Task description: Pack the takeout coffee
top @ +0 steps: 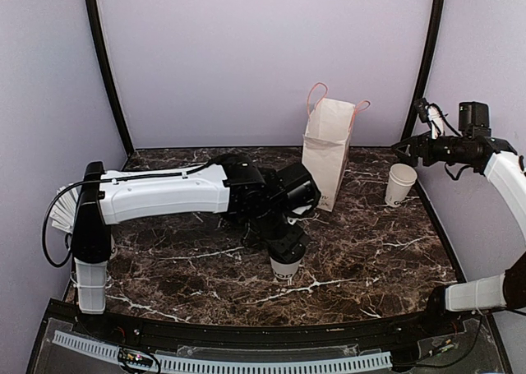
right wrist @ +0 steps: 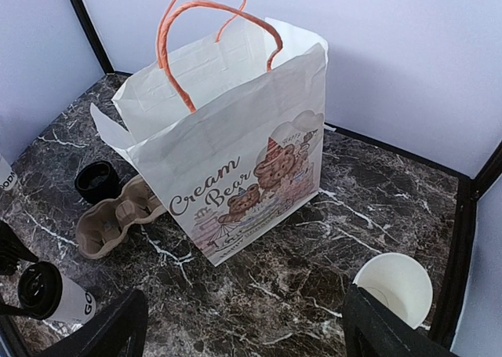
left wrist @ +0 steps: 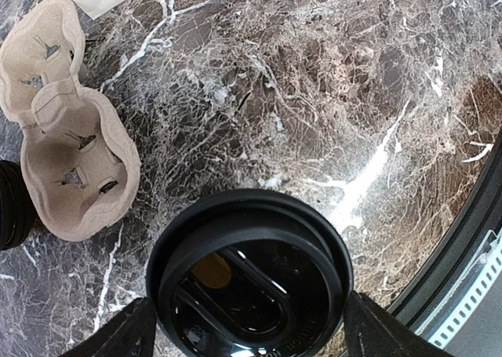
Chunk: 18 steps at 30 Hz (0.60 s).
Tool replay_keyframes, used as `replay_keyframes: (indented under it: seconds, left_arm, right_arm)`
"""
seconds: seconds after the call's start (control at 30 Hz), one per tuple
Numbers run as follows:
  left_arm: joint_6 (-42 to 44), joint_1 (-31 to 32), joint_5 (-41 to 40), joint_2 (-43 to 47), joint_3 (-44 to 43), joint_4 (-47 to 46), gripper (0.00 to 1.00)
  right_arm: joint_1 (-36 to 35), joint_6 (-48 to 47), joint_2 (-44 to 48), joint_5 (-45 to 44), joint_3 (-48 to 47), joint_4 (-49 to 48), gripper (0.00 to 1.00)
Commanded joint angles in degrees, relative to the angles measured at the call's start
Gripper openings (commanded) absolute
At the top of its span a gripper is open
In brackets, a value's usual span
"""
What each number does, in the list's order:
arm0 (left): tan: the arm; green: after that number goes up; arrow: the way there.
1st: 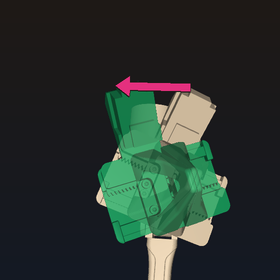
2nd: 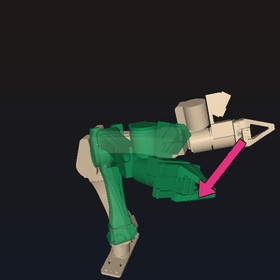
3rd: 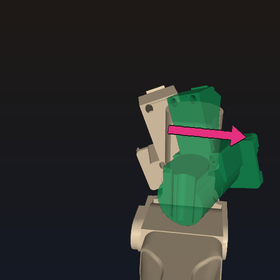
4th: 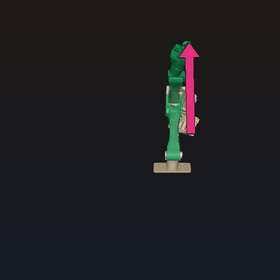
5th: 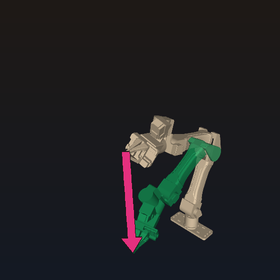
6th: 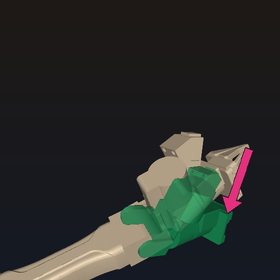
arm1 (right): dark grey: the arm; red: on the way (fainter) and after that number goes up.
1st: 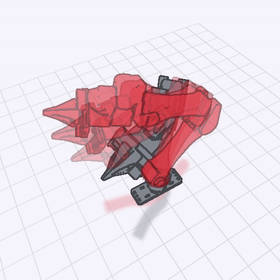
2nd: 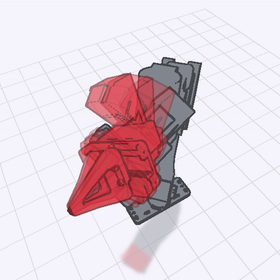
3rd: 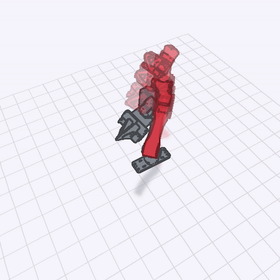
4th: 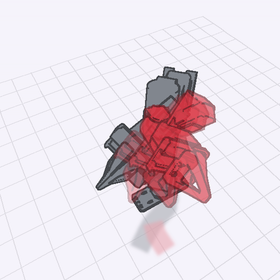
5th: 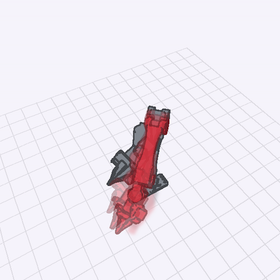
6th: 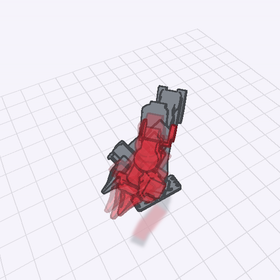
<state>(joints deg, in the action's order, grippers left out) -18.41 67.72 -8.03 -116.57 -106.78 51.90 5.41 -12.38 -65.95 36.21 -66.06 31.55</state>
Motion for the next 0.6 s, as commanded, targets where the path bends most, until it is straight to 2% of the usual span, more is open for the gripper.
replay_keyframes:
  seconds: [0.0,0.27,0.57]
  left_arm:
    - [-0.1,-0.1,0.4,-0.6,0.5,0.0,0.86]
    - [-0.6,-0.3,0.6,-1.4,0.7,0.1,0.84]
    - [-2.0,-0.5,-0.8,0.2,-0.9,3.0,0.74]
  right_arm:
    - [0.1,0.6,1.2,0.7,0.8,-2.1,0.87]
    - [0.2,0.5,1.5,0.9,1.3,-2.3,0.87]
    - [0.1,0.5,1.8,0.7,1.6,-2.4,0.87]
